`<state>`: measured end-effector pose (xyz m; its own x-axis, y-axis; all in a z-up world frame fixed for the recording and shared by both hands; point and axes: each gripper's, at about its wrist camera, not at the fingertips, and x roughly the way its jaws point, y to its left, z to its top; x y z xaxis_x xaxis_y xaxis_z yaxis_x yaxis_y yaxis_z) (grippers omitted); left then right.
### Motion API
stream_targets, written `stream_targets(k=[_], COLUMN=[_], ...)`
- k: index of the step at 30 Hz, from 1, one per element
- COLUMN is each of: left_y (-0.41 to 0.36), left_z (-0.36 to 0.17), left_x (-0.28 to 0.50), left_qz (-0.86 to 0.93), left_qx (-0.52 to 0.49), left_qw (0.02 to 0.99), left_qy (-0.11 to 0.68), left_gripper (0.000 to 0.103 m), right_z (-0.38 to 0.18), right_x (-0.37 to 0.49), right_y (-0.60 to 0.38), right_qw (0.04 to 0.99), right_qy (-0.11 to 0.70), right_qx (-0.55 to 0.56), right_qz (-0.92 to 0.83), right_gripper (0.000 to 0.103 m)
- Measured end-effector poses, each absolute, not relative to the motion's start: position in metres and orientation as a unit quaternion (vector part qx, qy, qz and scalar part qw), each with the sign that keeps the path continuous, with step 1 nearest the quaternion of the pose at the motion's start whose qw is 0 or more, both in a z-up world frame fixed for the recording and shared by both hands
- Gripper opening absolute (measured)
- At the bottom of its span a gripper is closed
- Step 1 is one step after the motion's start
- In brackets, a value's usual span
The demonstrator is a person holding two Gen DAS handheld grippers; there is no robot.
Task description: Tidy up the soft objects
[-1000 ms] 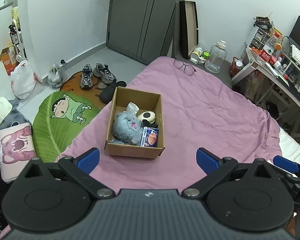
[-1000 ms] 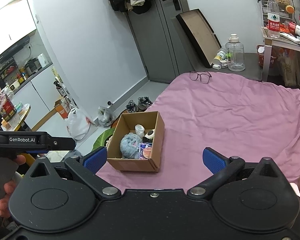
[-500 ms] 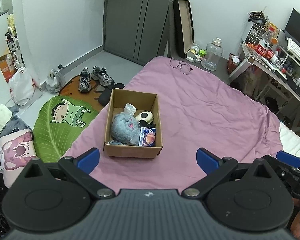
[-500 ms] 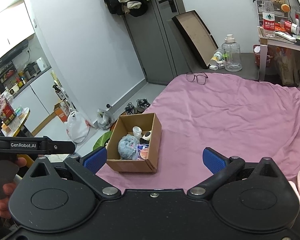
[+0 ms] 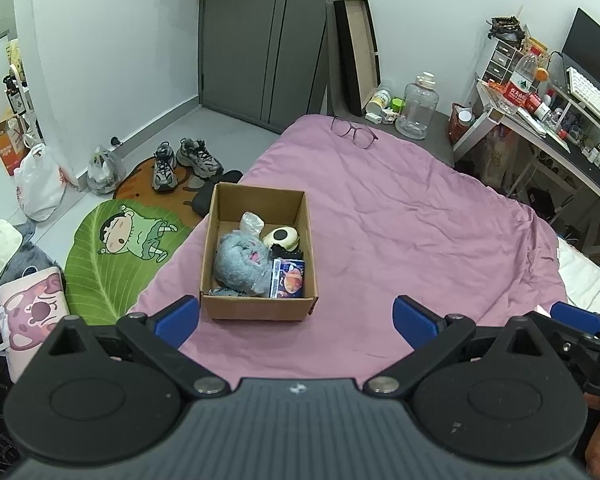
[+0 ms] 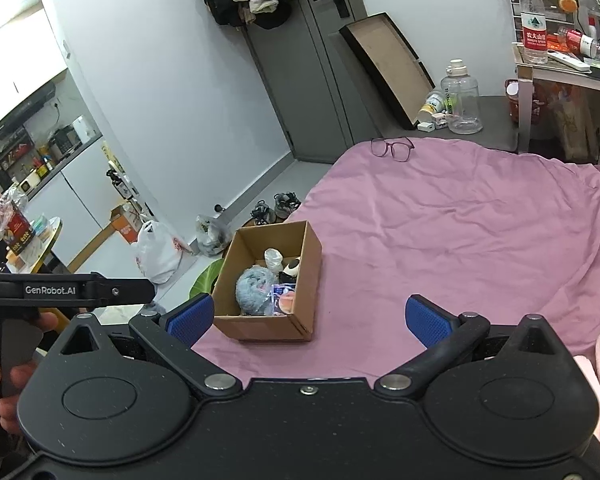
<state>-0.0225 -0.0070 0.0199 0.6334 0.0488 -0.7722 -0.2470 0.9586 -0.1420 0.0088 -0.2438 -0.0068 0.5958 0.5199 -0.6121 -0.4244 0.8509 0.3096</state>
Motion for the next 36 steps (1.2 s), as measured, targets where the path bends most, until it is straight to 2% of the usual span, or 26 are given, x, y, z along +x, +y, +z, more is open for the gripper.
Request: stream_targets(k=[36], left_y=[-0.0131], left_z=[0.0128], left_x=[-0.0164], left_qz=[0.083], left_qx=[-0.109], left_qw=[0.889], left_qy=[0.437], left_gripper=[0.102], right_z=[-0.0101], right_x=[0.0091], right_y=[-0.2364], right_qw=[0.876], right_qy=[0.394], right_qx=[0.06], right_qz=[0.273], right_gripper=[0.103])
